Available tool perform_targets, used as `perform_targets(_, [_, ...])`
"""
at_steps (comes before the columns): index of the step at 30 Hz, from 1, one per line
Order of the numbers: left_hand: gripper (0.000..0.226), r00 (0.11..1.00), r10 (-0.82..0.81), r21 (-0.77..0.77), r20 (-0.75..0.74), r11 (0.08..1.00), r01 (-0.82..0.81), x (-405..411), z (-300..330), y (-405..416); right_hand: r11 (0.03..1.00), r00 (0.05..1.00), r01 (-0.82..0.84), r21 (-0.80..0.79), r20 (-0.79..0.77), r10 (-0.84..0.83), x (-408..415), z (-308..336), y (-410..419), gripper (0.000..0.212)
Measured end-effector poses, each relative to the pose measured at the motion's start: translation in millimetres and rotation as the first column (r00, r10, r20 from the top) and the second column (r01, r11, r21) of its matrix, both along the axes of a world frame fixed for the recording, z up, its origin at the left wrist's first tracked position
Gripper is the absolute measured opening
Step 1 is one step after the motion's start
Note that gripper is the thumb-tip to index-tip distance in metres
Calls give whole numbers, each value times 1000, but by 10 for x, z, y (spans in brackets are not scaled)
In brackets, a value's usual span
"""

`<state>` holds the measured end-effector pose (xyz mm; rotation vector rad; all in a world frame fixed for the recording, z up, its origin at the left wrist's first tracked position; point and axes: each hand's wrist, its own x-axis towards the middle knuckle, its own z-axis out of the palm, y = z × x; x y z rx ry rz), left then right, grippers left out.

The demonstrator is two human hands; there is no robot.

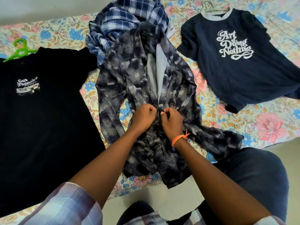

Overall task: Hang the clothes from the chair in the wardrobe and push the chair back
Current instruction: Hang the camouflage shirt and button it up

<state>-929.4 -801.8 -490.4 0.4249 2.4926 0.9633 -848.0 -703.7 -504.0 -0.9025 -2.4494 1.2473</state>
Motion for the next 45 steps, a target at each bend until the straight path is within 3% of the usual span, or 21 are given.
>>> perform_targets(5, [13, 992, -80, 138, 101, 988, 66, 421, 0, -176, 994, 998, -5, 107, -55, 11, 314, -31, -151, 6])
perform_targets(9, [15, 999, -38, 176, 38, 984, 31, 595, -27, -238, 991, 997, 58, 118, -56, -52, 419, -27, -226, 8])
perform_targets(14, [13, 1000, -15, 207, 23, 978, 9, 625, 9, -210, 985, 997, 14, 172, -76, -1, 477, 2, -241, 5])
perform_targets(22, [13, 979, 83, 276, 187, 952, -134, 610, -39, -212, 980, 998, -10, 198, -55, 21, 497, -2, -241, 5])
perform_targets(26, [13, 968, 120, 265, 220, 948, -177, 613, -49, -191, 989, 995, 14, 145, -99, 0, 510, 38, -238, 3])
perform_targets(30, [17, 956, 152, 238, 249, 948, -213, 594, -38, -158, 985, 983, 87, -149, -150, -109, 494, 103, -221, 8])
perform_targets(33, [16, 956, 150, 242, 252, 947, -212, 565, -44, -132, 957, 978, 111, -269, -144, -154, 492, 122, -208, 7])
perform_targets(41, [13, 959, 93, 273, 266, 947, -167, 514, -45, -165, 928, 975, 147, -341, -108, -194, 481, 96, -176, 10])
perform_targets(45, [12, 938, 146, 292, 314, 925, -242, 518, -23, -187, 978, 989, 27, -206, -139, -56, 488, 128, -169, 17])
